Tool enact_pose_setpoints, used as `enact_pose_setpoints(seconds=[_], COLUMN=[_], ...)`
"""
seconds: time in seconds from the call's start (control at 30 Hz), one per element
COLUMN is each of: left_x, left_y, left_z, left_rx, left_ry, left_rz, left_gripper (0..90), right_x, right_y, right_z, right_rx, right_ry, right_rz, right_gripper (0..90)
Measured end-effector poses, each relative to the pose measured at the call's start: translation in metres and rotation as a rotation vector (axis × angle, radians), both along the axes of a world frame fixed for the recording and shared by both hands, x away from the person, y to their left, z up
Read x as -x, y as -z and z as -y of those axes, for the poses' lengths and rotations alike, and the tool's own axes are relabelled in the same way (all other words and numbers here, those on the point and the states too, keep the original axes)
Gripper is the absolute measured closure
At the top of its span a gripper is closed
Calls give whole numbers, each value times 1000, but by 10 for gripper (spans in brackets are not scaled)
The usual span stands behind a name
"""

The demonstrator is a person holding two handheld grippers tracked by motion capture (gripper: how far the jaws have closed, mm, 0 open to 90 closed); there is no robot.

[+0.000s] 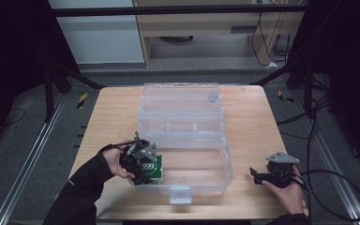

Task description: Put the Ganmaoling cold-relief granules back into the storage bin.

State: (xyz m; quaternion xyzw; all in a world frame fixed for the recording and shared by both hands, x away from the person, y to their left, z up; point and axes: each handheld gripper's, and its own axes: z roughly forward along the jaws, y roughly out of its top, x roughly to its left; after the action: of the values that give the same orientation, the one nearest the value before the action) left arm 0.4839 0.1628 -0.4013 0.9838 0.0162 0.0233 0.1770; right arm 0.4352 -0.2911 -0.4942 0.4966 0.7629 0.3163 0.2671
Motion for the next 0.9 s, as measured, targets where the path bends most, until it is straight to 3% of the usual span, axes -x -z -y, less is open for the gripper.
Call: enact_pose_setpoints(seconds=[0.77, 0.9], left_x=[1, 0], left_y=[2, -4], left_z=[-4, -7], left_rx=[8, 52], left_ry=[-4, -27], left_rz=[6, 13], left_gripper=[133, 125], right_x=[0, 0], right_y=[1, 0], right_z=[-1, -1], right_rx=[7, 6], right_ry=[-8, -9], right_rz=[-2, -2], right_gripper=[24, 23])
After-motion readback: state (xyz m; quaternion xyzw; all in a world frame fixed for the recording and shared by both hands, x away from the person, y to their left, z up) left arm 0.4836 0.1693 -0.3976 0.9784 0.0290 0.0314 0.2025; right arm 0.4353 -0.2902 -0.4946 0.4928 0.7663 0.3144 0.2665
